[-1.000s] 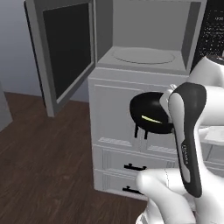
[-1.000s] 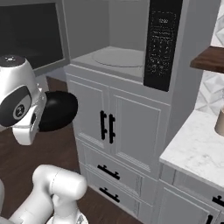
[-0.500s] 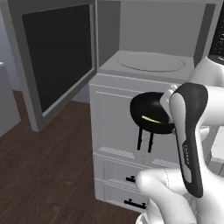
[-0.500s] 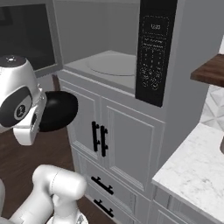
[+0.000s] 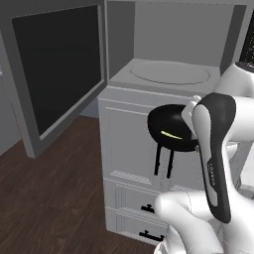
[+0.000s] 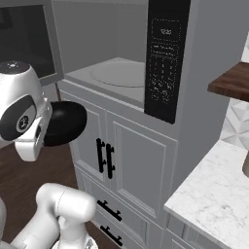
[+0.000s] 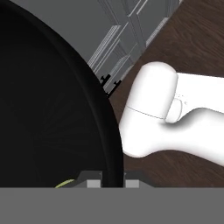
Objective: Pick the lemon wedge from the sink and place it in the bowl. Then pick the bowl and place it in the microwave. Then close the microwave door and press the start button.
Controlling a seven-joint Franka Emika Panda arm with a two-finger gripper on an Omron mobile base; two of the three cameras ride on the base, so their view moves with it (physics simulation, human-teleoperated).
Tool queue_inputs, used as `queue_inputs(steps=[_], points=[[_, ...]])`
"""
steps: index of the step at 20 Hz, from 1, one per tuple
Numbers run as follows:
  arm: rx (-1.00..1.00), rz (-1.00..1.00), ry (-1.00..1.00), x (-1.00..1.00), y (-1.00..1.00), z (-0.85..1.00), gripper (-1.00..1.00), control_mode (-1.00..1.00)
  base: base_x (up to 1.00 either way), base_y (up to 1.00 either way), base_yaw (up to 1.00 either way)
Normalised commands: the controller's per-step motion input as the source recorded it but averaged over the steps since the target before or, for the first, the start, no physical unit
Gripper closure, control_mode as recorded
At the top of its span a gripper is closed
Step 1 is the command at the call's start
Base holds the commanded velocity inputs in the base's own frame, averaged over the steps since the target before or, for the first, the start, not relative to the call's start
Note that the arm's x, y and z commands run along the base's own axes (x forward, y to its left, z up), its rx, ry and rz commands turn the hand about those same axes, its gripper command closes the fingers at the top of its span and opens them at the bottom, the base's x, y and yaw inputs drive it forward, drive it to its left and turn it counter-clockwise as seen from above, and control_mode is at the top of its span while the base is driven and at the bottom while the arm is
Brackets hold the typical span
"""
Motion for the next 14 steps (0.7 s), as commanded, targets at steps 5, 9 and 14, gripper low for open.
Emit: queue_inputs(steps=[5, 9, 14], points=[[0.02, 0.00, -0.15, -0.06, -0.10, 0.16, 1.00, -1.00, 0.00, 0.00, 0.00], [0.00, 0.00, -0.38, -0.36, -0.01, 0.75, 1.00, -1.00, 0.00, 0.00, 0.00], [0.02, -0.03, -0.19, -0.01, -0.14, 0.64, 1.00, -1.00, 0.00, 0.00, 0.00]])
